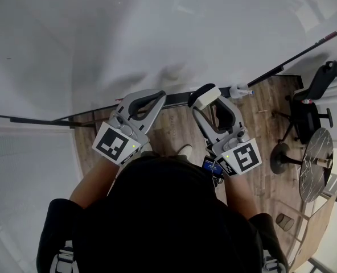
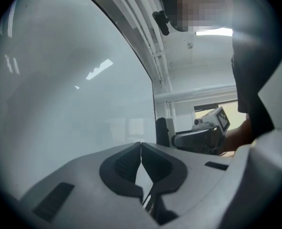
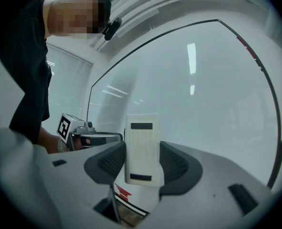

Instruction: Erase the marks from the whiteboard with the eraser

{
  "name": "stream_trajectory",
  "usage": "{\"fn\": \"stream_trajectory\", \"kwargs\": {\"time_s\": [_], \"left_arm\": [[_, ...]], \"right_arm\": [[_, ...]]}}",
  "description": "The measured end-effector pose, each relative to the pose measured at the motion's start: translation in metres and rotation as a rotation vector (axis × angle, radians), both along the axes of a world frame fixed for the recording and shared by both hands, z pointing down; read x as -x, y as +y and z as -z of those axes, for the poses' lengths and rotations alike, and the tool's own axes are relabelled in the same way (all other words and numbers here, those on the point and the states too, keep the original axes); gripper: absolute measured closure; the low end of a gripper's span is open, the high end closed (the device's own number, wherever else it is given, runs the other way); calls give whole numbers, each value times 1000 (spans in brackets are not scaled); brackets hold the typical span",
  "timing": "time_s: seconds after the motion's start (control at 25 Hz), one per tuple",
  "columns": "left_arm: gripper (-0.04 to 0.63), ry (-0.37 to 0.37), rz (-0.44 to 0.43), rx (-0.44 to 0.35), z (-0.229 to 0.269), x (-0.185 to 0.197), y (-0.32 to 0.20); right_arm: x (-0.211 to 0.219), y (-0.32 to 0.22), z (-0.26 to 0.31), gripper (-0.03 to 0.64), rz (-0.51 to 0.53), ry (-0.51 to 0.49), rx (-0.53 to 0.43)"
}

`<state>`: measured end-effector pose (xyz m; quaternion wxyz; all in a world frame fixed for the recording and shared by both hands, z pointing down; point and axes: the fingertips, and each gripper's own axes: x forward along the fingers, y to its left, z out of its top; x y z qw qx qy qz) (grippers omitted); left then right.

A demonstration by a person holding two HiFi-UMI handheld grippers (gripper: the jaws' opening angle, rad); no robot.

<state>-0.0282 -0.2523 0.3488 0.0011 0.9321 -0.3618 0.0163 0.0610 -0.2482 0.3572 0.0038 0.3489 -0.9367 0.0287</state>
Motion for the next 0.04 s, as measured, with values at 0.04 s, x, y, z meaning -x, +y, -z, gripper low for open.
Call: {"fn": "stream_trajectory", "kwargs": {"time_s": [0.04], "left_arm": [[589, 2, -3, -1, 0, -1, -1]], "right_arm": [[0, -1, -1, 396, 1, 1, 1]]}}
